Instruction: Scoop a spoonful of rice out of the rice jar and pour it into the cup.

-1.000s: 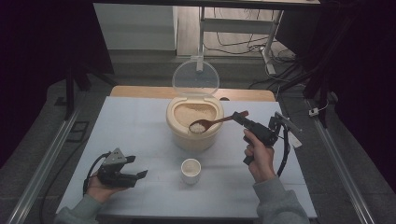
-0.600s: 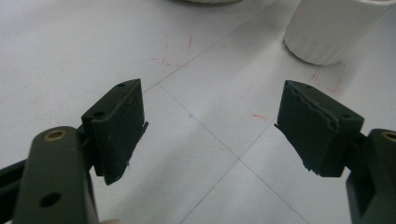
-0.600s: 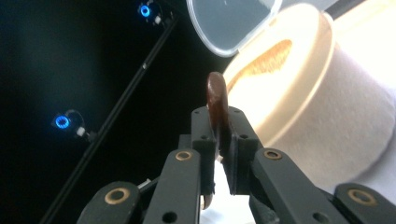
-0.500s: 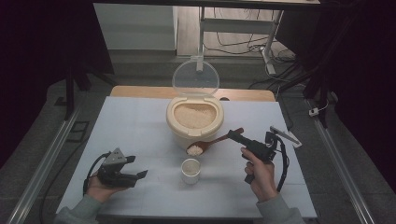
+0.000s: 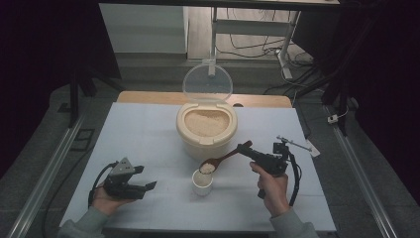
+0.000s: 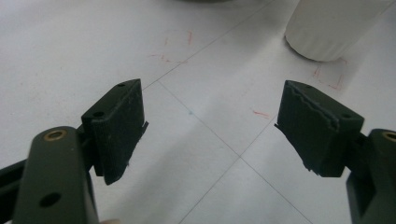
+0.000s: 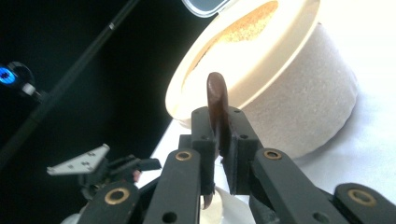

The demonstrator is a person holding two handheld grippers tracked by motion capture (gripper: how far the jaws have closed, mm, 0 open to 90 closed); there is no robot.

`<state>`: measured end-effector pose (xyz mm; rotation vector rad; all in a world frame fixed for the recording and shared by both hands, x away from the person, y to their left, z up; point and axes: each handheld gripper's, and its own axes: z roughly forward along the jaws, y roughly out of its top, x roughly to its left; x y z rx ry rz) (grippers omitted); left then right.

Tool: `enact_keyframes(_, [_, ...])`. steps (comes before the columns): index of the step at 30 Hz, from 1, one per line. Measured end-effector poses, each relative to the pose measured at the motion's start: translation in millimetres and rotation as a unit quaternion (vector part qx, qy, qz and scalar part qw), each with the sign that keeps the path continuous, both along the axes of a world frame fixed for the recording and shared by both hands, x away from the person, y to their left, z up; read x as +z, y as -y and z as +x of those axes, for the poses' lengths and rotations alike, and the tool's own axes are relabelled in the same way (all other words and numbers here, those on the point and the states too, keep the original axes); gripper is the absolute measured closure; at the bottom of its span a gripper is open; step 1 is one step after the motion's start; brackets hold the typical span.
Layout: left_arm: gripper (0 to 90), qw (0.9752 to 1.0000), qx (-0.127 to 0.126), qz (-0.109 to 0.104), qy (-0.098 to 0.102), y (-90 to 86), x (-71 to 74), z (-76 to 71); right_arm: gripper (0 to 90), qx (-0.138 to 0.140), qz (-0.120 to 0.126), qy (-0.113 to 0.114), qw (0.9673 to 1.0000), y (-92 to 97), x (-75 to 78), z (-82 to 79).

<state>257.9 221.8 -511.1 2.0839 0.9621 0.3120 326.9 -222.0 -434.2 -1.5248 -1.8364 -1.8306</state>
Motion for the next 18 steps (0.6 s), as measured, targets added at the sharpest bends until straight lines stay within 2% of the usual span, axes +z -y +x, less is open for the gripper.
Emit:
enact_keyframes(5, [23.0,1.0,0.0,0.0,-0.001,-0.1,-0.3,0.1,83.9,0.005,-0.038,0.036,0.9986,-8.9,6.8,-3.5])
enact_keyframes(9, [23.0,1.0,-0.001,0.001,0.0,-0.2,-0.4,0.2,83.9,0.013,-0.066,0.07,0.9953,-15.4,12.8,-9.7])
enact_keyframes(12, [23.0,1.0,-0.001,0.002,-0.001,0.0,-0.4,0.1,83.9,0.023,-0.084,0.109,0.9902,-18.1,18.1,-16.0])
enact_keyframes(16, [22.9,1.0,-0.001,0.003,-0.001,0.3,-0.5,0.3,83.9,0.041,-0.116,0.168,0.9781,-21.0,25.7,-25.8])
enact_keyframes(18, [22.9,1.0,-0.001,0.004,0.0,0.6,-0.4,0.3,84.0,0.045,-0.118,0.177,0.9761,-21.5,27.1,-28.3])
